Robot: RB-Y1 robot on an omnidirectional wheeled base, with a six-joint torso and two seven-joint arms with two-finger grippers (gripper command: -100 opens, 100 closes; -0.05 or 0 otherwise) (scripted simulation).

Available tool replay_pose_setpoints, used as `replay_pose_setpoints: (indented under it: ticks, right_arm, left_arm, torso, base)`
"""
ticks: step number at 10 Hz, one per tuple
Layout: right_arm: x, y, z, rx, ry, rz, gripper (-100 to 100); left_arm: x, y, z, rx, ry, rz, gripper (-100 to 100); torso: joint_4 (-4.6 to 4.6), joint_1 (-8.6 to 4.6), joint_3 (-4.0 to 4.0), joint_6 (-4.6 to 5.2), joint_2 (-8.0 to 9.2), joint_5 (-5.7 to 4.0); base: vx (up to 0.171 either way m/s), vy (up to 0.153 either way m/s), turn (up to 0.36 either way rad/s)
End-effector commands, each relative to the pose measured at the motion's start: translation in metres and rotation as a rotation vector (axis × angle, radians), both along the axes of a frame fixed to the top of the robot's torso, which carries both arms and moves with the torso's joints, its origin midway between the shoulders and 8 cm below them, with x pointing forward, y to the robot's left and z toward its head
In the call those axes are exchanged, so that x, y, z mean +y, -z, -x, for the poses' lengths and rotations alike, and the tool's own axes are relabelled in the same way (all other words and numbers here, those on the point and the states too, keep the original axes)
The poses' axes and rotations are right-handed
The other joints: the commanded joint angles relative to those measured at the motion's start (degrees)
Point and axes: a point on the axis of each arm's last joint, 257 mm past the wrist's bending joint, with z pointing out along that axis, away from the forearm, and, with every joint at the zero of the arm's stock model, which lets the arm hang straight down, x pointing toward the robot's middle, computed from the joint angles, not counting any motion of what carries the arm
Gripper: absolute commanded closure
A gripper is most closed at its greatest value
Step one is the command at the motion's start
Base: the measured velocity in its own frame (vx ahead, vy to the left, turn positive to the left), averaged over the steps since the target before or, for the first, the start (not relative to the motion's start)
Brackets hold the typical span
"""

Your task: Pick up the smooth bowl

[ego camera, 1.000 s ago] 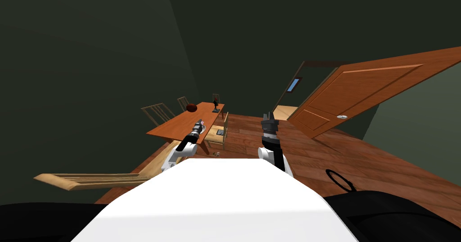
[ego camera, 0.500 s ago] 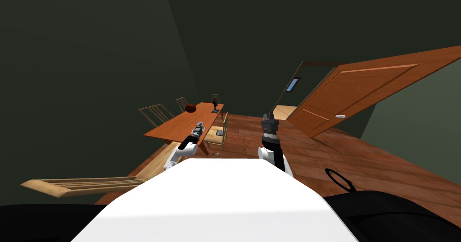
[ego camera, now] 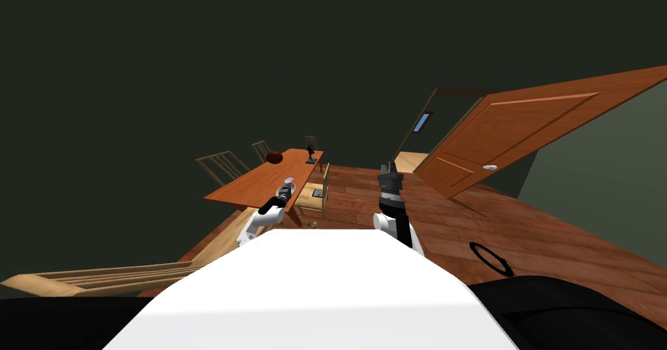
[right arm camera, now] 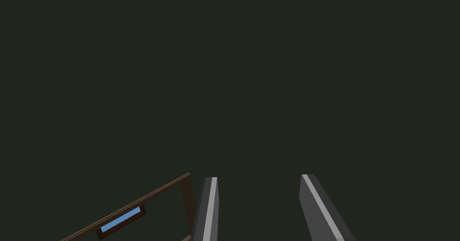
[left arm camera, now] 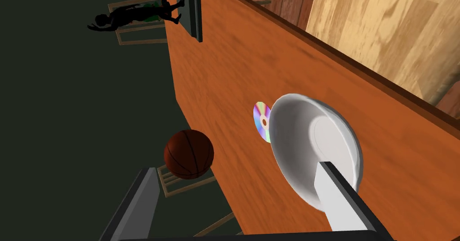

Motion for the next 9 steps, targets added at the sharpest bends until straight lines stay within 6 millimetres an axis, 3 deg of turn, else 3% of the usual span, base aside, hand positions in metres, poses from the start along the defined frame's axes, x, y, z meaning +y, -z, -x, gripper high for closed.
replay_pose_setpoints:
  ticks: [1,2,4,9]
  right_arm:
    - [0.000,0.000,0.000,0.000,0.000,0.000,0]
    - [0.000,0.000,0.000,0.000,0.000,0.000,0]
    - [0.000,0.000,0.000,0.000,0.000,0.000,0]
    - [0.000,0.000,0.000,0.000,0.000,0.000,0]
  left_arm:
    - [0.011,0.027,0.011,0.078,-0.025,0.024,-100]
    - [0.011,0.027,0.011,0.078,-0.025,0.024,-100]
    - [0.026,0.056,0.026,0.167,-0.058,0.052,-100]
    - [0.041,0.082,0.043,0.252,-0.091,0.079,-100]
  torso:
    - [0.00,0.00,0.00,0.00,0.00,0.00]
    - [0.01,0.01,0.02,0.00,0.04,0.00]
    - [-0.01,-0.04,-0.04,0.00,-0.08,-0.02]
    - [-0.03,0.22,-0.09,-0.01,-0.16,0.04]
  base:
    - [0.004,0.018,-0.071]
    - [0.026,0.006,-0.050]
    - [0.046,0.015,-0.060]
    - [0.063,0.051,-0.031]
